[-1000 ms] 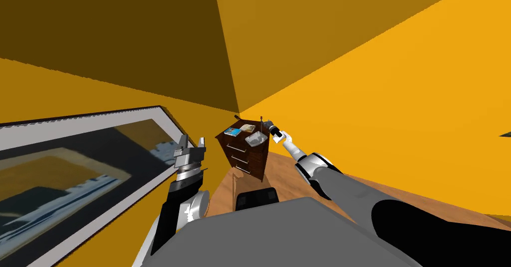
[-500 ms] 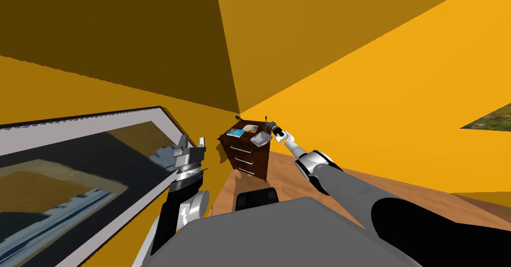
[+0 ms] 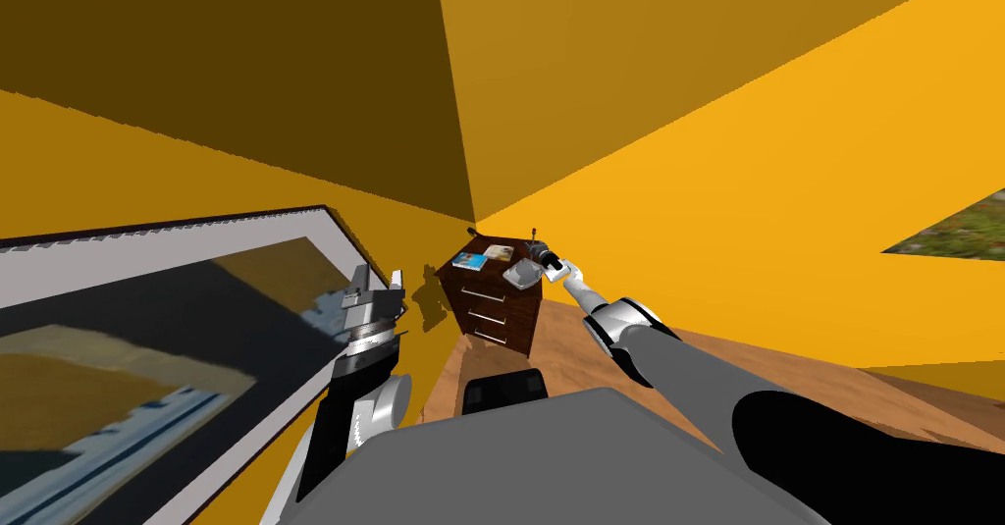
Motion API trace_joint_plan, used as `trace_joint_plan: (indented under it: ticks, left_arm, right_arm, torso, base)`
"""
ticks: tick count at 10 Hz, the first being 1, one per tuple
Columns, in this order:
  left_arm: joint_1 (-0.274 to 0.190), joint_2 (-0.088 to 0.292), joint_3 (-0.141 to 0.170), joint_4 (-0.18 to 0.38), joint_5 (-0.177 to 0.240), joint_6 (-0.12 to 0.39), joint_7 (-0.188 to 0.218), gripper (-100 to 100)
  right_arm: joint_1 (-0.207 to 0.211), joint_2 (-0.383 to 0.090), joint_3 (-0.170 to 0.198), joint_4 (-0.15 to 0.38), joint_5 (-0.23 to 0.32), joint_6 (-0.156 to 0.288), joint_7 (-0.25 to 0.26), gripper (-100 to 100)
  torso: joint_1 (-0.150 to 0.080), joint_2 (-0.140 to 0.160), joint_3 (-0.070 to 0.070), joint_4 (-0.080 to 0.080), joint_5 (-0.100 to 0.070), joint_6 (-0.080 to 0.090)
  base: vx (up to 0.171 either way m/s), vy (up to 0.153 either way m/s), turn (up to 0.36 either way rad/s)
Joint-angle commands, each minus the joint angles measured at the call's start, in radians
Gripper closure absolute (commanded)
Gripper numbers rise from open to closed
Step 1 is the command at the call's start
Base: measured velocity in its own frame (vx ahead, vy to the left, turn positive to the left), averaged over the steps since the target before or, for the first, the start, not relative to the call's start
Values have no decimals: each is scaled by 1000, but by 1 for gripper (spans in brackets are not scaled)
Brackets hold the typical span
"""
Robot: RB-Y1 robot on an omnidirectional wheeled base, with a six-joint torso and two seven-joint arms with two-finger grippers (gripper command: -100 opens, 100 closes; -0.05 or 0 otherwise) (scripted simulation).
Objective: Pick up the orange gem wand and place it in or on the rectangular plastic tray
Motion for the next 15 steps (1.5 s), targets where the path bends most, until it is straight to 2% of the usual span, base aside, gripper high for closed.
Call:
trace_joint_plan:
  ticks: [1, 4, 5, 8, 9, 12, 14, 15]
  left_arm:
    - [0, 0, 0, 0, 0, 0, 0, 0]
    - [0, 0, 0, 0, 0, 0, 0, 0]
    - [0, 0, 0, 0, 0, 0, 0, 0]
    - [0, 0, 0, 0, 0, 0, 0, 0]
    - [0, 0, 0, 0, 0, 0, 0, 0]
    - [0, 0, 0, 0, 0, 0, 0, 0]
    - [0, 0, 0, 0, 0, 0, 0, 0]
    - [0, 0, 0, 0, 0, 0, 0, 0]
  right_arm:
    - [6, -1, -13, -14, 35, 7, -28, -100]
    - [24, -6, -53, -54, 128, 29, -110, -100]
    - [24, -6, -53, -54, 139, 29, -110, -100]
    - [43, -10, -92, -95, 235, 50, -193, -100]
    - [43, -10, -92, -95, 244, 50, -193, -100]
    - [61, -14, -131, -135, 339, 71, -275, -100]
    - [62, -15, -127, -138, 338, 72, -272, -100]
    - [62, -15, -128, -138, 339, 73, -274, 100]
  torso:
    - [0, 0, 0, 0, 0, 0]
    - [-3, 1, 0, 0, -1, 0]
    - [-3, 1, 1, 0, -1, 0]
    - [-3, 1, 0, 0, -1, 0]
    - [-3, 1, 1, 0, -1, 0]
    - [-3, 1, 0, 0, -1, 0]
    - [-3, 1, 0, 0, -1, 0]
    - [-3, 1, 0, 0, -1, 0]
  base:
    - [0, 6, 48]
    - [-3, -6, 69]
    - [-3, -6, 19]
    - [-2, -3, 61]
    - [-2, -3, 11]
    - [-3, -3, 60]
    - [-1, -2, 10]
    - [0, 0, 0]
